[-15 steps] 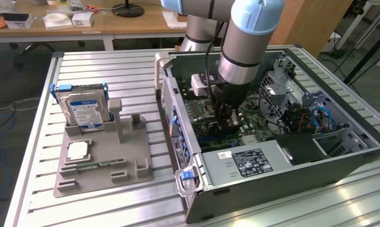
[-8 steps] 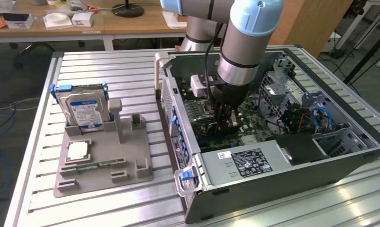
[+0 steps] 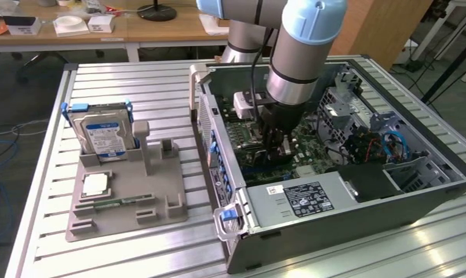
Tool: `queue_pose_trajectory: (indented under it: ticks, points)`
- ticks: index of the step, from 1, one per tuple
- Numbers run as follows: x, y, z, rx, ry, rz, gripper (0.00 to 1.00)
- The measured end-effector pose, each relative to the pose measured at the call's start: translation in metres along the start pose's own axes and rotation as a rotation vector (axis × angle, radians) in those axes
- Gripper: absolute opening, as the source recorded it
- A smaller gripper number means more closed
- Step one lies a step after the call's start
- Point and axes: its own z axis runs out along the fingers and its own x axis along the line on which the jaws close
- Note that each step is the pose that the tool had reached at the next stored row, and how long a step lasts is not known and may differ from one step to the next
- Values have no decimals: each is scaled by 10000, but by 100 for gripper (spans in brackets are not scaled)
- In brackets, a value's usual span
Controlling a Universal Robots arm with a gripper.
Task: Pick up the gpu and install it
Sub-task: 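Insert the gpu into the slot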
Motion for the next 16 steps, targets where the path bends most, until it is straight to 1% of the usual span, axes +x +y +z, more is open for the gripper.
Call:
queue_pose_trajectory:
  ticks: [8,9,10,11,12,14,15,16]
  points:
    - [0,0,1,-5,-5,0,26]
    - [-3,7,8,-19,-30,10,26]
    - [-3,6,11,0,-26,12,27]
    - [-2,4,9,3,-20,10,33]
    - [-1,1,2,-3,-6,2,33]
    - [0,1,2,-3,-6,1,45]
    - [-1,1,2,-4,-5,0,45]
    - [-1,1,2,-4,-5,0,51]
